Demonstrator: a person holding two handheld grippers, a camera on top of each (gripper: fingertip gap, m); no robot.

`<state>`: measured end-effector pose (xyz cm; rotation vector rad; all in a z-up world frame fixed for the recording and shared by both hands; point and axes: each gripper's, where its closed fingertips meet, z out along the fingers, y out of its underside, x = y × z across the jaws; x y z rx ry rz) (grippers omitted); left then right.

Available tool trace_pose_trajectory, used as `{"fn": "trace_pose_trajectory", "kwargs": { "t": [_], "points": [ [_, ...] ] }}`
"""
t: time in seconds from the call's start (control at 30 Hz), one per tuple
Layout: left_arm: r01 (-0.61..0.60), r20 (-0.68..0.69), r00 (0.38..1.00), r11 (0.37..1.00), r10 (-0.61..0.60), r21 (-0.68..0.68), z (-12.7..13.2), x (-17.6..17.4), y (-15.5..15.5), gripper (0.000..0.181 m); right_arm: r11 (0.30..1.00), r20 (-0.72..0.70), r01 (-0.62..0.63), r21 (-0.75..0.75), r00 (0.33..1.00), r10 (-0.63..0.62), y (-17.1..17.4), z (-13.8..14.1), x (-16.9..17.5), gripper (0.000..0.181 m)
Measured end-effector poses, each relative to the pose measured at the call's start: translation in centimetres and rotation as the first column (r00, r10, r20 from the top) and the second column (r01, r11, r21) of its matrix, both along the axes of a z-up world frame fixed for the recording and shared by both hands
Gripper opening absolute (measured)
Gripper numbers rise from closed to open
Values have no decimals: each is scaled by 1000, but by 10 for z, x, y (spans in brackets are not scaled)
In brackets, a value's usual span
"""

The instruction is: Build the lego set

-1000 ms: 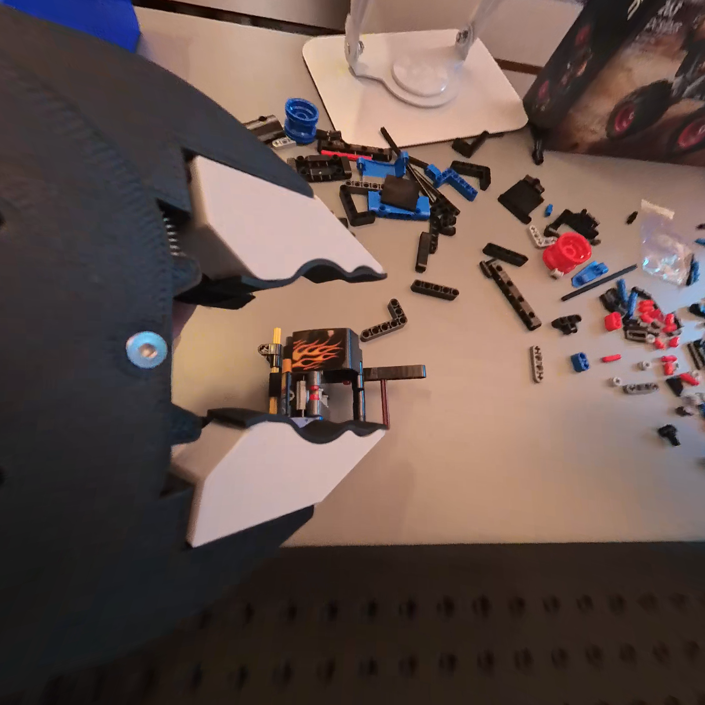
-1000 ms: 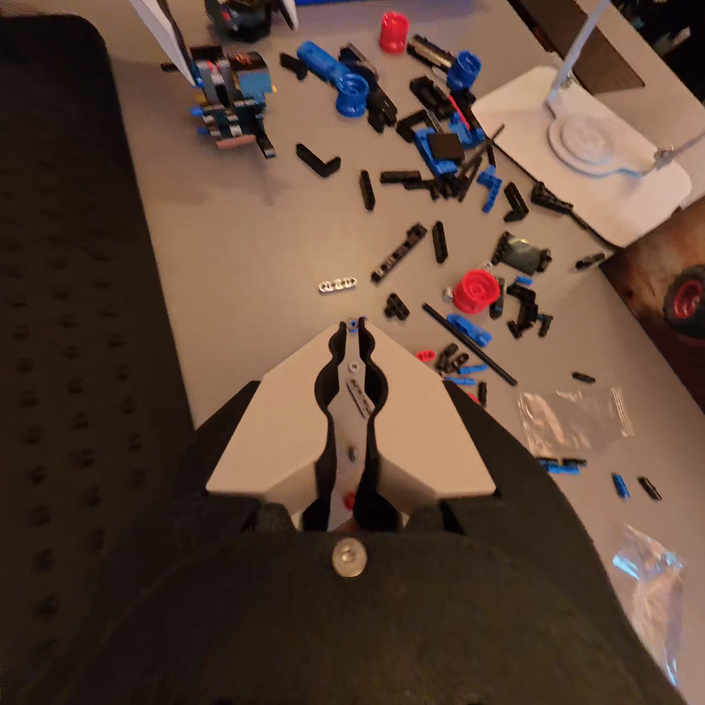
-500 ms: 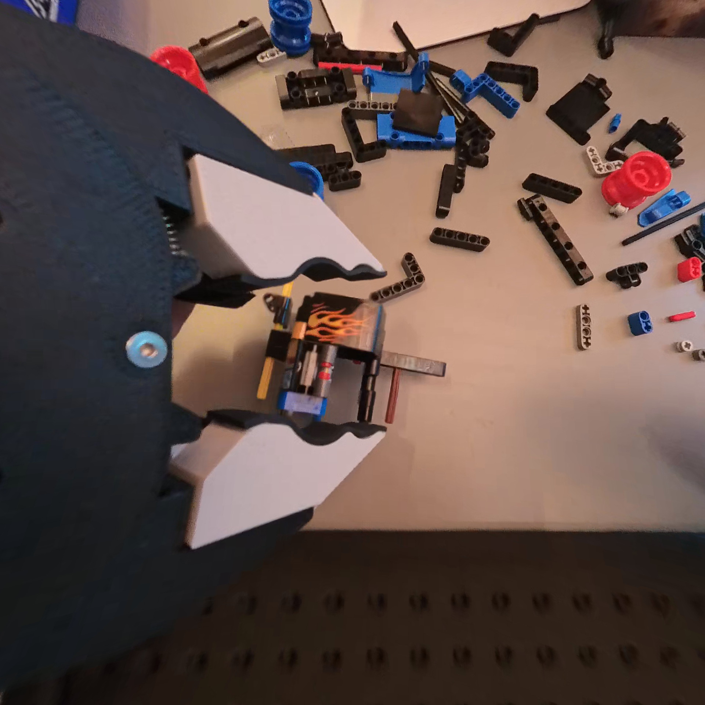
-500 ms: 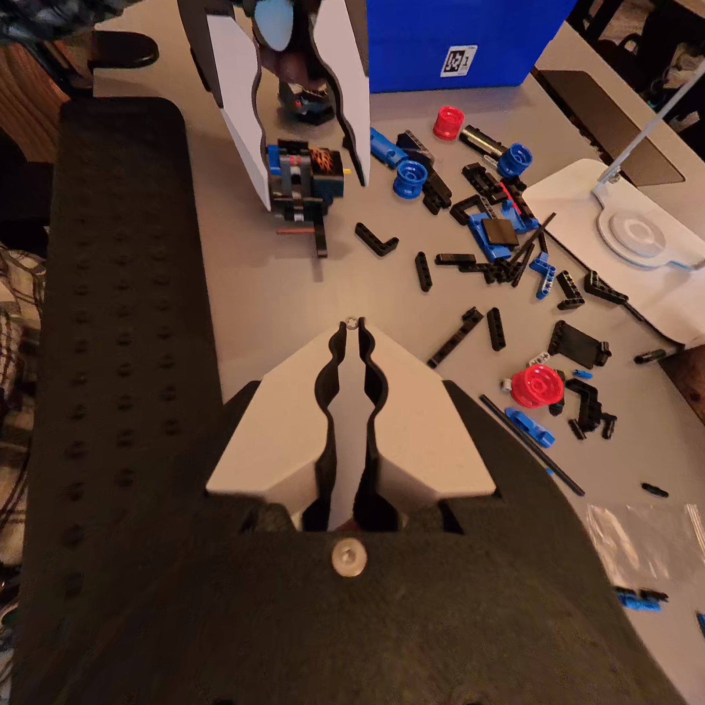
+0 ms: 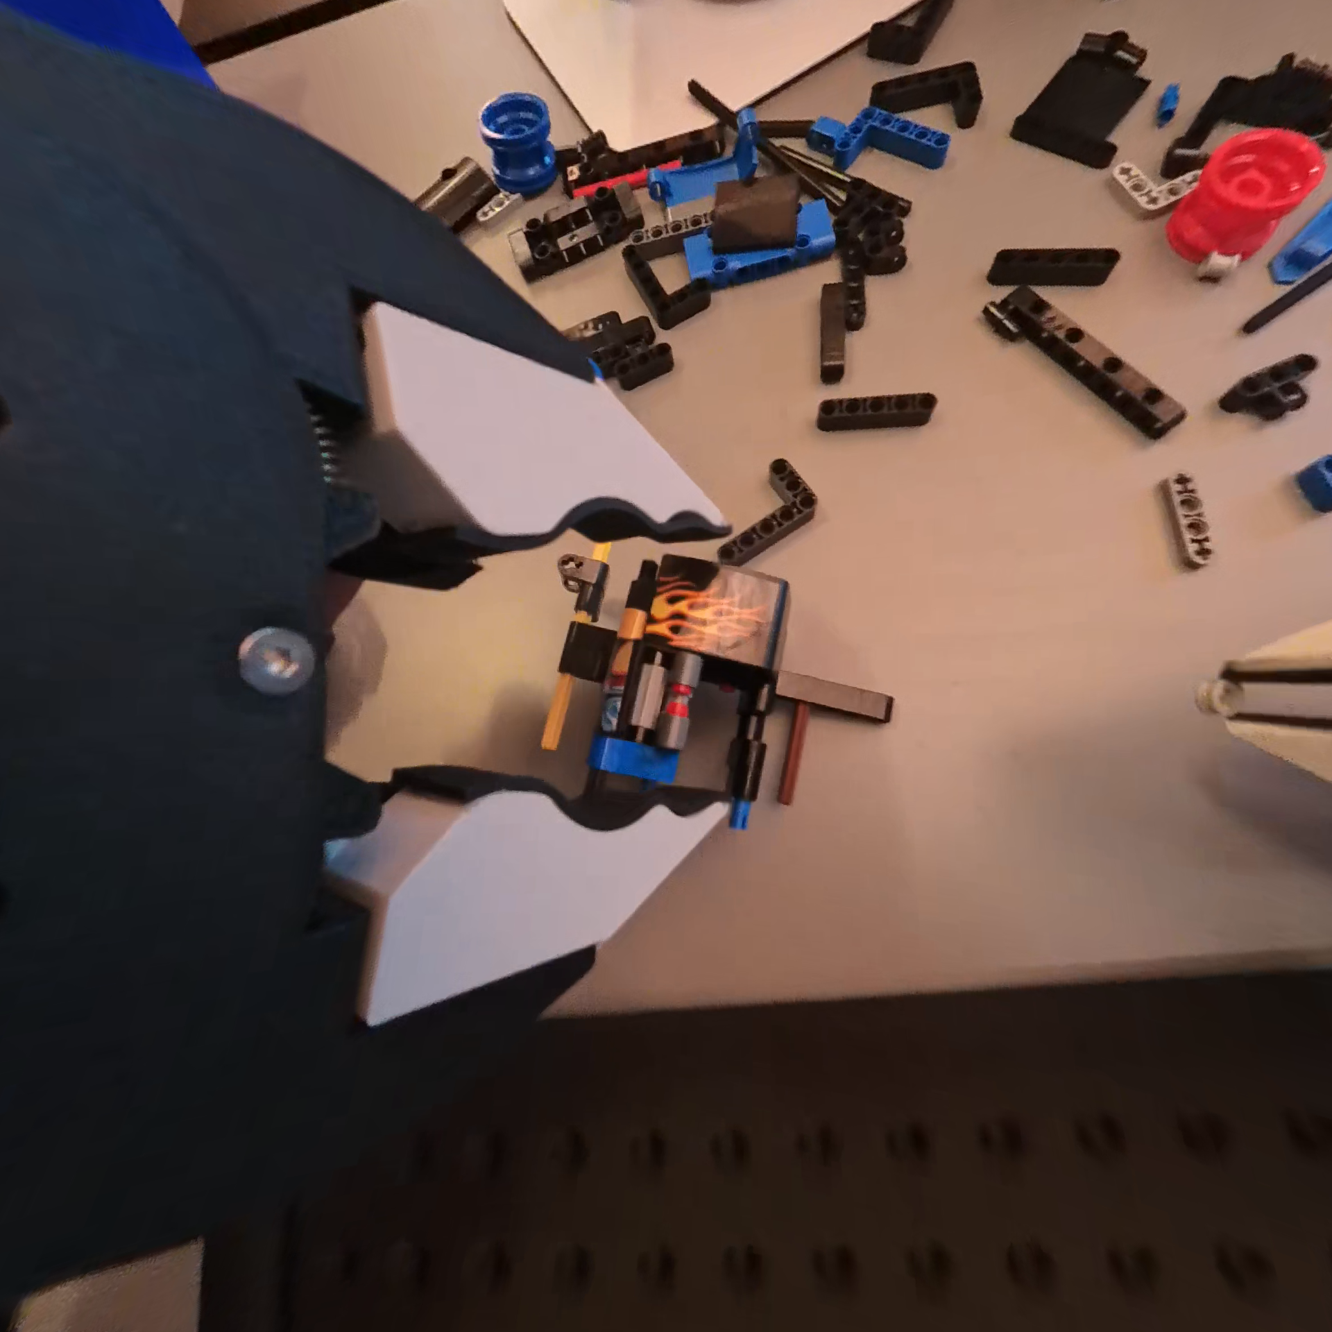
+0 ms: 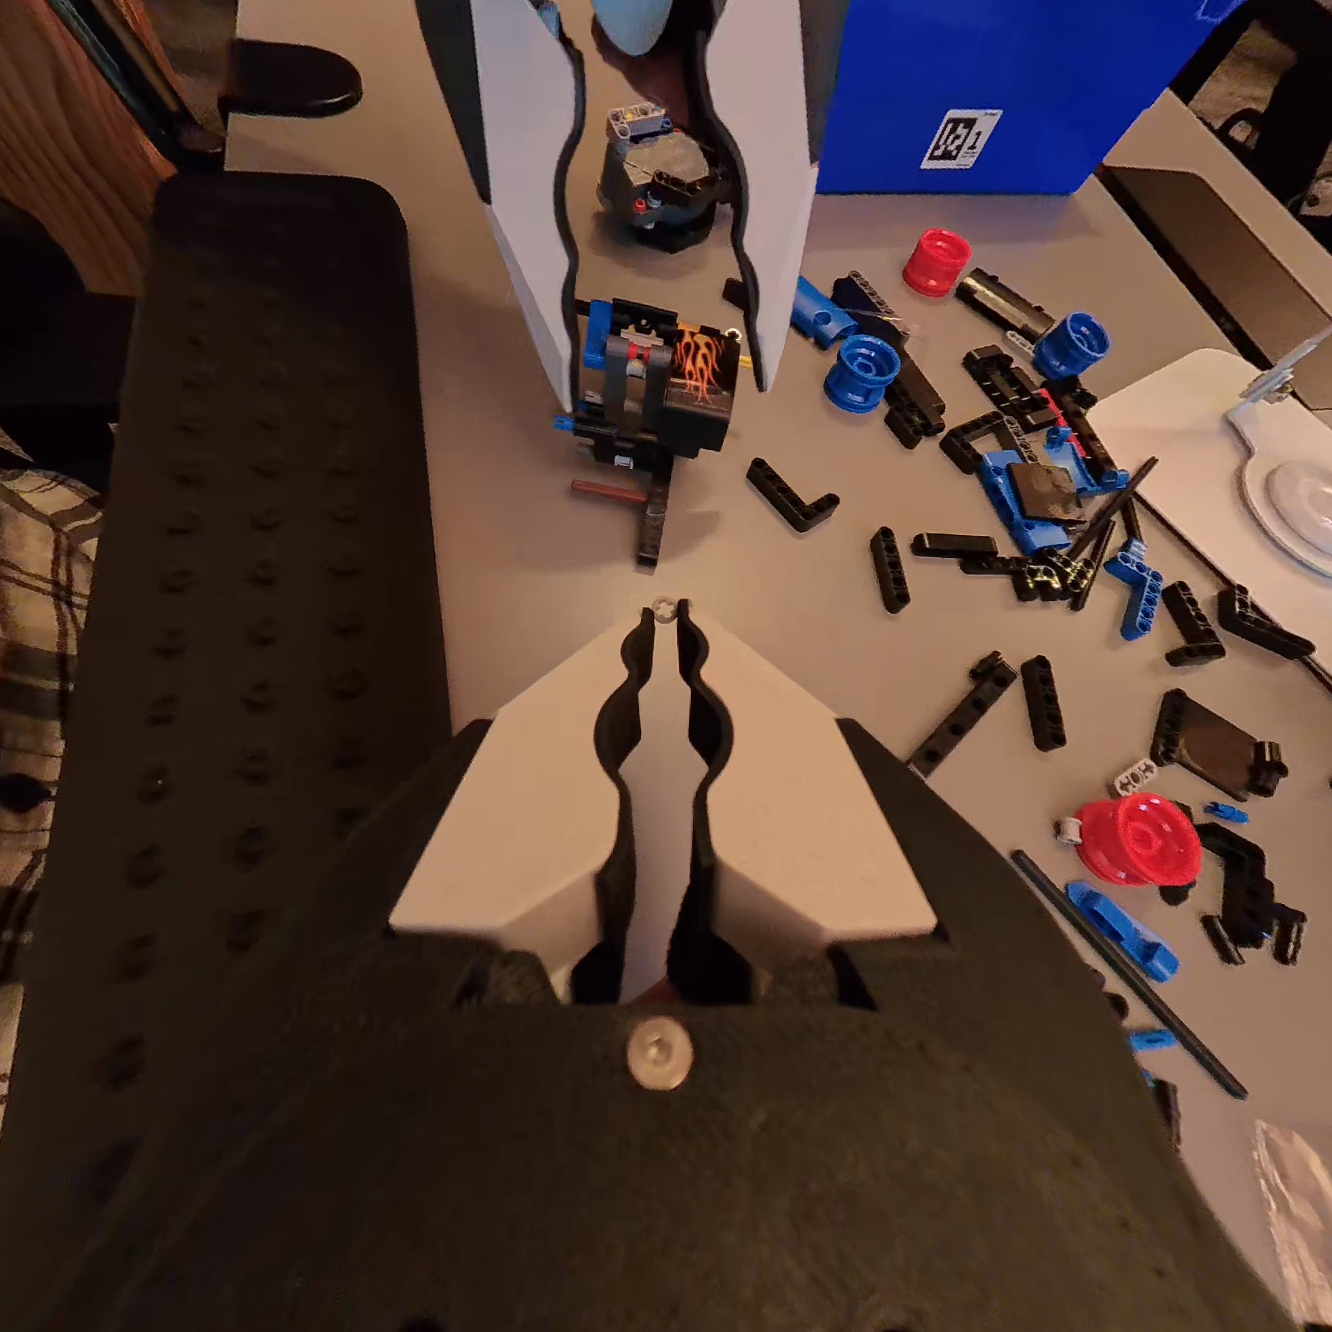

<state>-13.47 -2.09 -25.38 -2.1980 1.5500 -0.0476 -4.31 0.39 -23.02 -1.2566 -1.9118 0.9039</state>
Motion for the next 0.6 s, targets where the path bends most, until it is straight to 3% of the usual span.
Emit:
{"fn": "trace_pose_trajectory", "kwargs": {
  "t": [0.1,0.3,0.47,0.53,0.6],
  "points": [
    [-83,3,997,997,83,-1,-1,-5,8,53,1000,-7,-4,0,1000,4,0,-1,-1,3],
    [-323,147,936,946,319,4,1,-6,29,52,1000,-15,4,8,1000,-4,6,-3,0,3],
    [-539,390,761,840,518,-64,6,-5,39,52,1000,-31,15,-1,999,-15,12,-2,1,3],
    [-585,468,696,808,545,-72,6,-7,35,53,1000,-37,16,-7,999,-16,13,-2,2,3],
    [-605,498,671,794,549,-60,5,-11,27,54,1000,-42,13,-11,999,-13,12,-1,2,3]
  ]
}}
